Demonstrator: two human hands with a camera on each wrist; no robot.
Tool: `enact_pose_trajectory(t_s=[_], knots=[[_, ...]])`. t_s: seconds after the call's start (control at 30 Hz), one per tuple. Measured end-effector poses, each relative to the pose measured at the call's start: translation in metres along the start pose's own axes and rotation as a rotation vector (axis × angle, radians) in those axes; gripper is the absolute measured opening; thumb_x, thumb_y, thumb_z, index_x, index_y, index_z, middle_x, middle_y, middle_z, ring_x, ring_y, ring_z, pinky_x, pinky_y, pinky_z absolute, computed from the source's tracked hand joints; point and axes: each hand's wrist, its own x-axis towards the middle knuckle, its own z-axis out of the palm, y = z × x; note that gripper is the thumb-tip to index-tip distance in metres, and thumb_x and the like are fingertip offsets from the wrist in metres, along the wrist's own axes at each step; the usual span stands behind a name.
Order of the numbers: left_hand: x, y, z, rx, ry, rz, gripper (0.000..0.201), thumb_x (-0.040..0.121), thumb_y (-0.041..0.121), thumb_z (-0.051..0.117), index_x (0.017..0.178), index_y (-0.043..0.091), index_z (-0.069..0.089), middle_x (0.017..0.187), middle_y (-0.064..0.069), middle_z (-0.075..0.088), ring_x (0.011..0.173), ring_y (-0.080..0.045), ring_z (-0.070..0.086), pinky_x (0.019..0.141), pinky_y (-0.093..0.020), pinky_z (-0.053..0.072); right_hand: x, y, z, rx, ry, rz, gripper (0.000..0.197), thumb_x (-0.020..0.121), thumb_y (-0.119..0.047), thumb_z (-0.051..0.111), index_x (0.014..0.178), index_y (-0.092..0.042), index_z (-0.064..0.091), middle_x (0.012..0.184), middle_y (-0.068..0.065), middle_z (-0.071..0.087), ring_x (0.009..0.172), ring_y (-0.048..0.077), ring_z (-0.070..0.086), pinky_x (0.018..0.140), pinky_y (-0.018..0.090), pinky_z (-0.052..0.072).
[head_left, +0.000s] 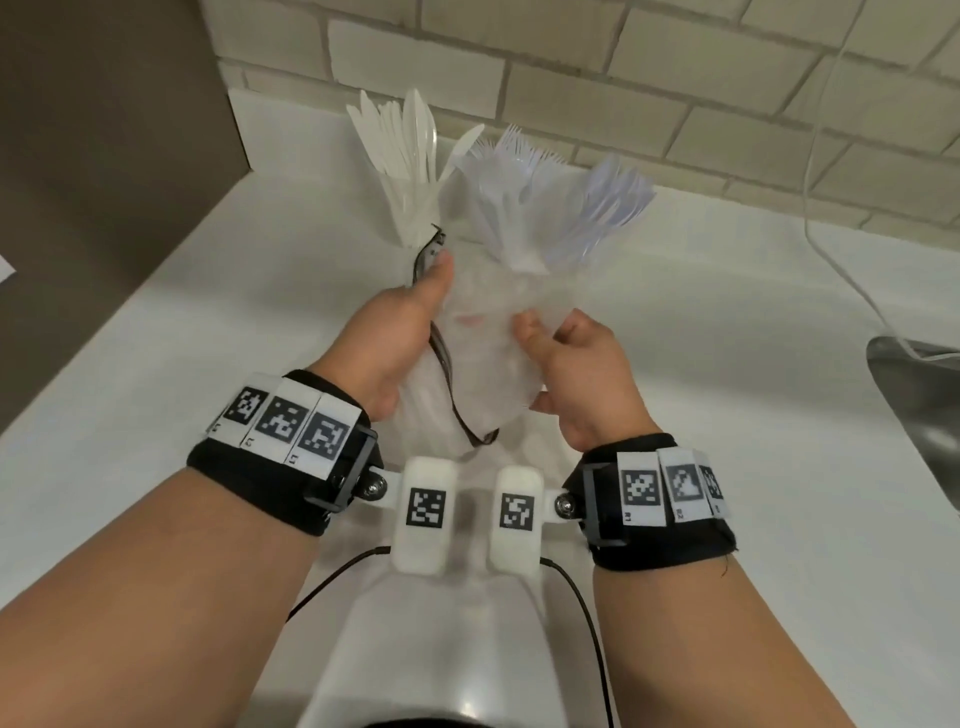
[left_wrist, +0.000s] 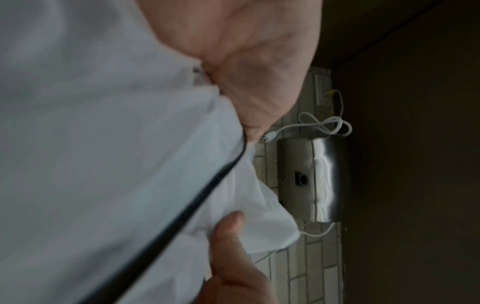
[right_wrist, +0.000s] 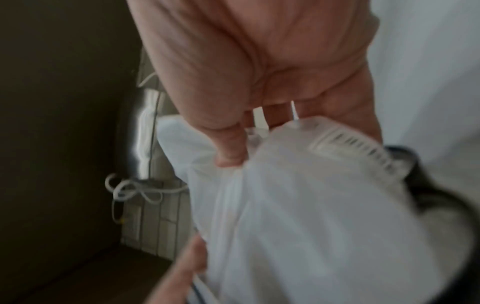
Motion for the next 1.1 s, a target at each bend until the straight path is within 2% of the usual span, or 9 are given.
enact_pose_trajectory(t_s=[0.13,0.3,0.43,0.57,0.7,0.8,0.87,0.97,1.1], knots=[[0.002,0.002,-0.002,0.017,0.172,0.024,0.035,0.086,0.053,0.057,0.083,0.019,0.066,0.091,-0.001,0.072,0.094,-0.021,0.068,0.091,-0.037,0.052,0.009,-0.008,-0.004,0.129,0.156,0.022,0.035,0.1,-0.043,0.042,0.085,-0.018,0.063,0.085,-0.001,0.071,0.079,0.015,0.068,0.078,0.035,0.055],[-0.011,-0.007,-0.006,0.459,-0.378,-0.08,0.036,0.069,0.022,0.079,0.103,0.021,0.068,0.101,-0.006,0.074,0.096,-0.025,0.07,0.088,-0.048,0.055,0.01,-0.017,-0.008,0.276,0.306,-0.036,0.032,0.103,-0.041,0.033,0.09,-0.023,0.056,0.093,-0.002,0.067,0.089,0.015,0.066,0.081,0.026,0.057],[-0.005,-0.014,-0.014,0.413,-0.143,-0.238,0.021,0.089,0.017,0.061,0.109,0.021,0.058,0.101,-0.007,0.069,0.073,-0.026,0.073,0.055,-0.034,0.06,0.014,-0.024,-0.024,0.318,0.315,-0.013,0.042,0.1,-0.049,0.035,0.114,-0.017,0.056,0.114,0.007,0.068,0.103,0.024,0.066,0.088,0.038,0.056],[0.009,-0.013,-0.026,0.016,0.087,-0.251,0.04,0.096,0.005,0.042,0.133,0.021,0.045,0.094,0.0,0.061,0.037,-0.007,0.057,0.031,-0.014,0.034,0.012,-0.019,-0.039,0.447,0.252,0.117,0.049,0.098,-0.049,0.043,0.127,-0.011,0.055,0.12,0.014,0.067,0.104,0.031,0.068,0.089,0.05,0.054],[0.011,-0.008,-0.028,-0.438,0.081,-0.251,0.031,0.092,-0.003,0.039,0.115,0.014,0.05,0.088,-0.013,0.065,0.067,-0.02,0.066,0.057,-0.031,0.058,0.006,-0.006,-0.039,0.309,0.128,0.295,0.057,0.094,-0.054,0.044,0.127,-0.008,0.053,0.119,0.012,0.064,0.09,0.021,0.067,0.073,0.04,0.055],[0.009,-0.008,-0.03,-0.664,0.063,-0.224,0.029,0.086,0.01,0.045,0.109,0.007,0.062,0.109,-0.013,0.07,0.098,-0.03,0.068,0.086,-0.044,0.056,0.001,-0.006,-0.045,0.463,-0.073,0.358,0.083,0.073,-0.069,0.055,0.135,-0.014,0.053,0.126,0.011,0.065,0.114,0.029,0.064,0.101,0.046,0.046],[0.01,-0.011,-0.033,-0.705,0.051,-0.183,0.032,0.08,0.017,0.054,0.11,0.012,0.063,0.116,-0.011,0.068,0.102,-0.029,0.067,0.088,-0.044,0.054,-0.003,-0.006,-0.048,0.432,-0.079,0.261,0.074,0.075,-0.059,0.061,0.133,-0.013,0.055,0.128,0.011,0.064,0.118,0.029,0.061,0.102,0.048,0.046],[0.003,-0.014,-0.031,-0.51,-0.078,-0.17,0.029,0.088,0.032,0.055,0.111,0.019,0.067,0.108,-0.006,0.071,0.093,-0.024,0.068,0.086,-0.04,0.054,-0.002,0.001,-0.052,0.235,0.134,0.11,0.034,0.085,-0.01,0.068,0.118,-0.008,0.06,0.111,0.011,0.07,0.103,0.032,0.067,0.091,0.049,0.053],[0.001,-0.017,-0.024,-0.114,0.158,-0.145,0.05,0.089,0.031,0.054,0.136,0.023,0.04,0.123,-0.007,0.059,0.098,-0.029,0.064,0.071,-0.04,0.056,-0.001,0.003,-0.053,0.224,0.259,0.071,0.011,0.095,-0.015,0.058,0.089,-0.018,0.066,0.083,-0.001,0.071,0.079,0.019,0.068,0.075,0.038,0.058]])
